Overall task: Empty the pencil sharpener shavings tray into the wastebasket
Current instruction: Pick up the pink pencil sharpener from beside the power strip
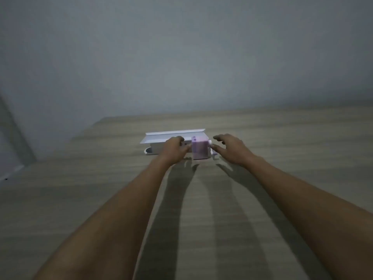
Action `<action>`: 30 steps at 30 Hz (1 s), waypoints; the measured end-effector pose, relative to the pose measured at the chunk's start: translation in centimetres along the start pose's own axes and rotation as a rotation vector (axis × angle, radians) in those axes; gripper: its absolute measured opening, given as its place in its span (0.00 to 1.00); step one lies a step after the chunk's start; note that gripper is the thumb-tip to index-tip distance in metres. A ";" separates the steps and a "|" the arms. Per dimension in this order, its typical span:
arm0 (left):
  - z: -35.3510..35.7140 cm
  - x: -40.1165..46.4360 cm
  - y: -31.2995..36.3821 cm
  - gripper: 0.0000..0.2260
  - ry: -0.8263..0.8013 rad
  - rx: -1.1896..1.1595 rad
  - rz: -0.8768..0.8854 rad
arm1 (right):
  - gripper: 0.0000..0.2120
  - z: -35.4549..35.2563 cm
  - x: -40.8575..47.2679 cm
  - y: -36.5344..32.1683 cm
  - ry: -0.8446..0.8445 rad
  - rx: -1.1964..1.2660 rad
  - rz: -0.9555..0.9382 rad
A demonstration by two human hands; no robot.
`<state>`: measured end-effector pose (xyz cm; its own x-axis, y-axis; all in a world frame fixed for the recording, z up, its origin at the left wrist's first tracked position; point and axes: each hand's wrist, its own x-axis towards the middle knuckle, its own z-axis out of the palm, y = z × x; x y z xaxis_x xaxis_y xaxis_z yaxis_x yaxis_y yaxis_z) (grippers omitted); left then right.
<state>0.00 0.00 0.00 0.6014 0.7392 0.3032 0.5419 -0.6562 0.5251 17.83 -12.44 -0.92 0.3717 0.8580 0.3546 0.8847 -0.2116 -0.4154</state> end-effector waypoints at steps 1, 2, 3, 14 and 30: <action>0.5 0.5 0.0 0.22 -0.008 -0.033 -0.006 | 0.25 0.5 0.5 0.4 0.007 0.047 0.000; 0.8 0.8 0.0 0.21 -0.002 -0.055 -0.008 | 0.25 0.7 0.7 0.4 0.007 0.087 -0.001; 1.2 1.3 -0.1 0.21 -0.005 -0.079 -0.011 | 0.25 1.2 1.1 0.6 0.008 0.125 -0.003; 3.6 2.3 0.1 0.09 0.081 -0.177 -0.036 | 0.20 4.0 1.9 -0.5 0.125 0.339 0.058; -2.5 -9.1 2.9 0.11 0.087 -0.406 -0.105 | 0.17 0.4 -8.0 -7.9 0.246 0.321 0.029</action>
<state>-5.38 -8.28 0.71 0.4944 0.8200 0.2883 0.3115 -0.4768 0.8220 7.75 -17.41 -0.76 0.4860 0.7081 0.5123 0.7546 -0.0442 -0.6547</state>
